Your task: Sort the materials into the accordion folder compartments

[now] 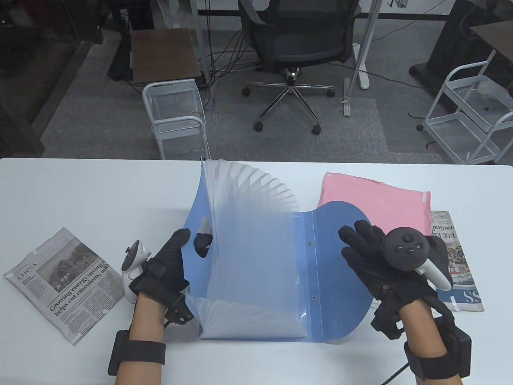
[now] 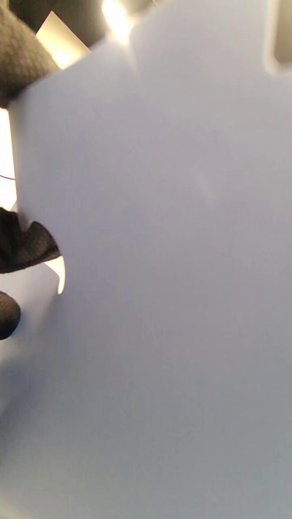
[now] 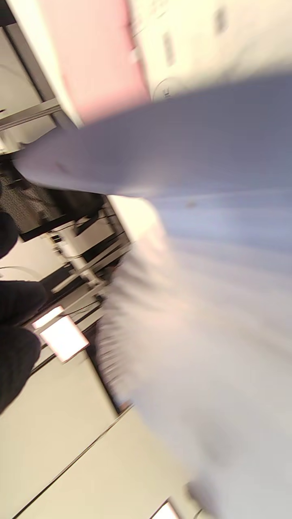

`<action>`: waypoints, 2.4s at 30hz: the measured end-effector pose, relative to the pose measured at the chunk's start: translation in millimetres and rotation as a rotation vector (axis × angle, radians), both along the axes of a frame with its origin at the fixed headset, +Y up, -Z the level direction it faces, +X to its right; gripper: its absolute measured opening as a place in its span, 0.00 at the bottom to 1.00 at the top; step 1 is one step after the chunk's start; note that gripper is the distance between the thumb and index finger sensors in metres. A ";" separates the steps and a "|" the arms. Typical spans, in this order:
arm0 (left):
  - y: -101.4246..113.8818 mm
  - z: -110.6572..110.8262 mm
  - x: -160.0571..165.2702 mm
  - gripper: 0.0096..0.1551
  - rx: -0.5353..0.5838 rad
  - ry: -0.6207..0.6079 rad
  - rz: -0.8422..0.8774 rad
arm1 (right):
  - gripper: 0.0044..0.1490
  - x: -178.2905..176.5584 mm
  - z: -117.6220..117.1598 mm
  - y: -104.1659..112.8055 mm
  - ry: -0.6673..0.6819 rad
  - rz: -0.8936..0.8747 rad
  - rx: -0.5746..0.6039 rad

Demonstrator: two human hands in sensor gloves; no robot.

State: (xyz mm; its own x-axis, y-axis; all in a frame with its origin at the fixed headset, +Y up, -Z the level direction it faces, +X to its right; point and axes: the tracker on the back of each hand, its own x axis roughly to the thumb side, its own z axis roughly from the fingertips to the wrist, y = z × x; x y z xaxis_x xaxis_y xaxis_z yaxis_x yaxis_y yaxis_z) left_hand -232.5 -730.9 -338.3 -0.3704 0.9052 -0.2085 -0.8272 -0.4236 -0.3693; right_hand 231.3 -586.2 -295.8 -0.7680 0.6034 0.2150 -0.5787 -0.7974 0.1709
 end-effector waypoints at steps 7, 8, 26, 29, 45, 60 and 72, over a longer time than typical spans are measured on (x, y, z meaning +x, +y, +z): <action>-0.7 -0.4 1.5 0.45 0.006 -0.010 -0.013 | 0.34 38.5 -33.2 2.3 -0.157 -0.067 0.106; -0.4 -0.2 1.8 0.45 0.006 -0.009 -0.014 | 0.35 43.7 -41.4 -4.9 -0.186 -0.031 0.094; -2.0 -1.1 6.6 0.46 0.015 -0.016 -0.044 | 0.41 75.2 -133.3 -145.5 -0.286 0.614 -0.162; -2.2 -1.5 8.2 0.46 0.016 -0.020 -0.048 | 0.42 75.2 -136.8 -154.4 -0.274 0.660 -0.183; -2.0 -1.5 11.9 0.46 0.014 -0.023 -0.058 | 0.24 42.4 -133.0 -162.9 -0.186 0.984 0.059; -0.7 -0.8 13.2 0.45 0.016 -0.021 -0.056 | 0.34 46.4 -135.5 -104.6 -0.235 1.068 0.298; 0.5 -0.1 13.4 0.47 0.010 -0.004 -0.052 | 0.25 69.5 -115.7 -4.4 -0.427 0.846 0.438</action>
State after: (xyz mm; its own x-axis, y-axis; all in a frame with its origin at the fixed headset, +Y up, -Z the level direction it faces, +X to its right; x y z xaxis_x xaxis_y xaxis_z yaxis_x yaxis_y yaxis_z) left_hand -219.2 -730.4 -338.4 -0.3223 0.9251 -0.2006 -0.8463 -0.3765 -0.3769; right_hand 300.8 -590.6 -411.4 -0.9672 -0.2319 -0.1035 0.2531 -0.9136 -0.3182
